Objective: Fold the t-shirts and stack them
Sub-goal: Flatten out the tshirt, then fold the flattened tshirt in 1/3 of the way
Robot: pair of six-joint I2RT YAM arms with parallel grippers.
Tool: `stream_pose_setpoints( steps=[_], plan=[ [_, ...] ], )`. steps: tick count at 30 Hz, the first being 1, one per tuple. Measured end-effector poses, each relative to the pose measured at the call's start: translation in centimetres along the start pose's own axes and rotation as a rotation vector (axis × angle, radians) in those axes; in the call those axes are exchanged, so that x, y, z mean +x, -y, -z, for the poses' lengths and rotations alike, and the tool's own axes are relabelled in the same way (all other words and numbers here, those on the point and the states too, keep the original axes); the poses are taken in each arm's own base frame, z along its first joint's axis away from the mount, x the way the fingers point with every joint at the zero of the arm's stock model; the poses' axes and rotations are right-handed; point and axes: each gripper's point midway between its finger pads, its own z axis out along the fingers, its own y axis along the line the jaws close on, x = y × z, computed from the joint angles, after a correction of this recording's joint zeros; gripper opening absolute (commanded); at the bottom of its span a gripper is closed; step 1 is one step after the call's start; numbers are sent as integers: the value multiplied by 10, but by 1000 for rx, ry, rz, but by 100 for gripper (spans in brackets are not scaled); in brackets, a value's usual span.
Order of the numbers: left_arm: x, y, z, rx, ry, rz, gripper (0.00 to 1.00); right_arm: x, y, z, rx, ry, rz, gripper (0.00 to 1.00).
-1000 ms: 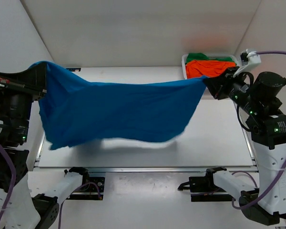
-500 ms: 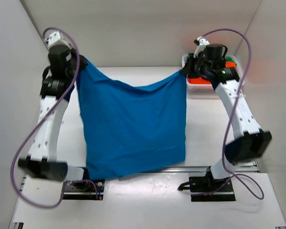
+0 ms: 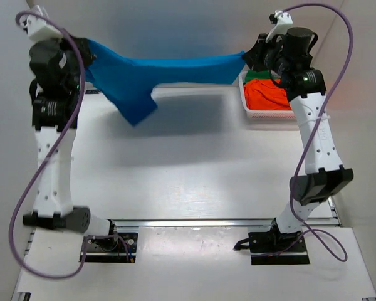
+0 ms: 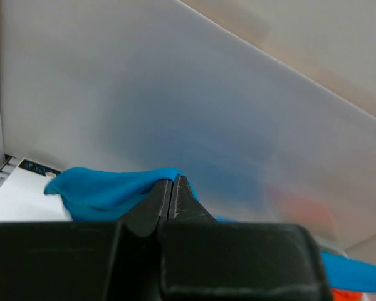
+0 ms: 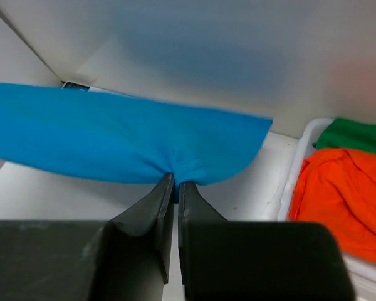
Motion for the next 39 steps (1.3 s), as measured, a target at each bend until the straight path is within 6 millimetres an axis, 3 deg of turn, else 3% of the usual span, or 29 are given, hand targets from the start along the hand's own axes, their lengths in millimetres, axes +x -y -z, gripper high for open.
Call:
stream_pose_setpoints(
  steps=[3, 6, 8, 13, 16, 18, 21, 29, 34, 39],
  plan=[
    [9, -5, 46, 20, -10, 7, 0, 27, 0, 17, 8, -49, -9, 0],
    [52, -24, 82, 22, -78, 22, 0, 85, 7, 30, 24, -157, -44, 0],
    [100, -44, 101, 4, -163, 37, 0, 136, 16, 38, 46, -246, -86, 0],
    [252, -104, 144, -91, -482, 98, 0, 300, 33, 86, 134, -554, -274, 0],
    [333, -136, 185, -174, -687, 158, 0, 367, 33, 121, 187, -692, -382, 0],
    [363, -147, 209, -212, -778, 193, 0, 393, 31, 140, 212, -749, -436, 0],
    [375, -149, 231, -224, -826, 235, 0, 411, 27, 159, 240, -789, -495, 0],
    [362, -137, 250, -168, -809, 298, 0, 422, 8, 183, 247, -823, -540, 0],
    [372, -138, 248, -193, -870, 286, 0, 437, -1, 199, 251, -884, -567, 0],
    [367, -134, 227, -209, -870, 255, 0, 431, 4, 202, 256, -876, -592, 0]
  ],
)
